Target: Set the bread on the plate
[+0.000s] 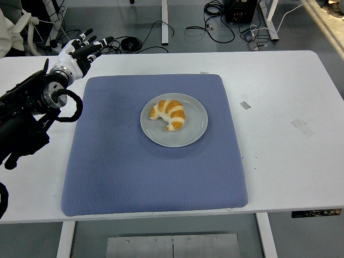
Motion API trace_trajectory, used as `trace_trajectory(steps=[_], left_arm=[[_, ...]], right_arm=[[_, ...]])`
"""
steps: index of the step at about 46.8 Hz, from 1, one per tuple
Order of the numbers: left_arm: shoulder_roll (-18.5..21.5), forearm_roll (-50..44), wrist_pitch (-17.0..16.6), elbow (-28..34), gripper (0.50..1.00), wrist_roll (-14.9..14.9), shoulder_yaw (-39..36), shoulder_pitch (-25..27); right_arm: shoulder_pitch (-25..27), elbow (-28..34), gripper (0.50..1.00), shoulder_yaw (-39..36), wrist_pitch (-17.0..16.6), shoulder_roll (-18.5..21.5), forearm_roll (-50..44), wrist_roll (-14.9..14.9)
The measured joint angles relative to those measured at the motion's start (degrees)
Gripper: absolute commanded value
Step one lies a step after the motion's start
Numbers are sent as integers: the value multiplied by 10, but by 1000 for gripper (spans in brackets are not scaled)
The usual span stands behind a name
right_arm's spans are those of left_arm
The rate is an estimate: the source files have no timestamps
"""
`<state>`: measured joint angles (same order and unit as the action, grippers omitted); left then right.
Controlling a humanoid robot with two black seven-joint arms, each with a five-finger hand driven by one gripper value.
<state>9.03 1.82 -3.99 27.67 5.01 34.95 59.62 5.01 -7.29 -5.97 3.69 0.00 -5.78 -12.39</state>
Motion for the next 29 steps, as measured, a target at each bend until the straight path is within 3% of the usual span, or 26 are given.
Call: trace_trajectory(steps=[29], left_arm=[[-6, -1, -27, -1, 977, 0, 22, -16]], right_arm=[[-1, 2, 1000, 0, 0, 0, 0, 0]])
